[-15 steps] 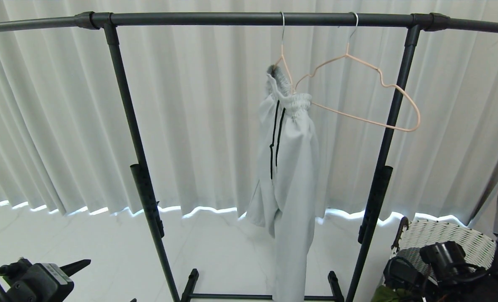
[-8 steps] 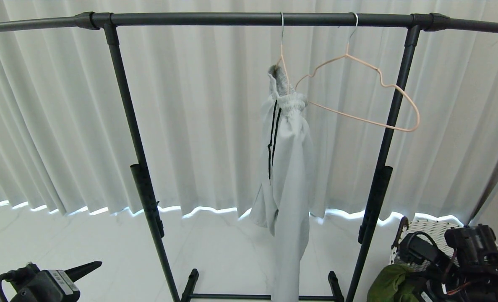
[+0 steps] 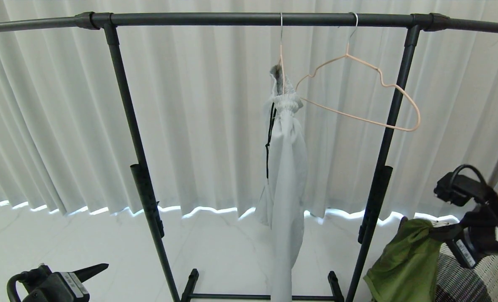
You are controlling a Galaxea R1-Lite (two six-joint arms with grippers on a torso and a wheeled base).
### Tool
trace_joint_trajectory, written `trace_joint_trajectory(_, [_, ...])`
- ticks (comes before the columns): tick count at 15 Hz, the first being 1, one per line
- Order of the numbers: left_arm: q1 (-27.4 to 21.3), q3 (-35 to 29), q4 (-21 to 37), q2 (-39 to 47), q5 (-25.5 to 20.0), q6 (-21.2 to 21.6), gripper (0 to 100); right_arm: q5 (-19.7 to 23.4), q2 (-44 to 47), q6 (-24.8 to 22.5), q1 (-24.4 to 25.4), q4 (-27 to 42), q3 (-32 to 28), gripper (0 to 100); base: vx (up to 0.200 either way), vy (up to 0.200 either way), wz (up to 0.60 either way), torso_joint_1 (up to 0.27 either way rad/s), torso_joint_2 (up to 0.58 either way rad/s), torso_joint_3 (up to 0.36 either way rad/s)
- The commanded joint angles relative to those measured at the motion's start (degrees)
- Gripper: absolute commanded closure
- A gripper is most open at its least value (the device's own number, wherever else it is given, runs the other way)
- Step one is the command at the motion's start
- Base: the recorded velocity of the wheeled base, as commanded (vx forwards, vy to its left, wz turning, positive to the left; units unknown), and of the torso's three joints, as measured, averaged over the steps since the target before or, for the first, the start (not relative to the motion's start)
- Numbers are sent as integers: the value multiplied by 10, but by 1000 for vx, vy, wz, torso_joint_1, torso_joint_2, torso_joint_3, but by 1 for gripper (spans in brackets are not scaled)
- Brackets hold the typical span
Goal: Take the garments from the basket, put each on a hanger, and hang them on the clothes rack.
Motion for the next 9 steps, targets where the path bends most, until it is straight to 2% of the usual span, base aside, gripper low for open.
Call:
trace_joint_trajectory(1, [0, -1, 0, 18, 0, 5, 0, 8, -80, 2, 8, 46, -65, 100, 0, 0, 0, 0, 0, 0])
trace_joint_trajectory(3, [1, -5, 0, 24, 3, 17, 0, 8, -102, 4, 20, 63, -81, 100, 0, 0, 0, 0, 0, 0])
trace_joint_trajectory(7, [1, -5, 0, 25, 4, 17, 0, 8, -116, 56, 73, 59, -100, 100, -200, 0, 0, 6, 5, 0])
trace_joint_trajectory(9, [1, -5, 0, 28, 3, 16, 0, 9, -116, 60, 86, 59, -108, 100, -200, 0, 0, -7, 0, 5])
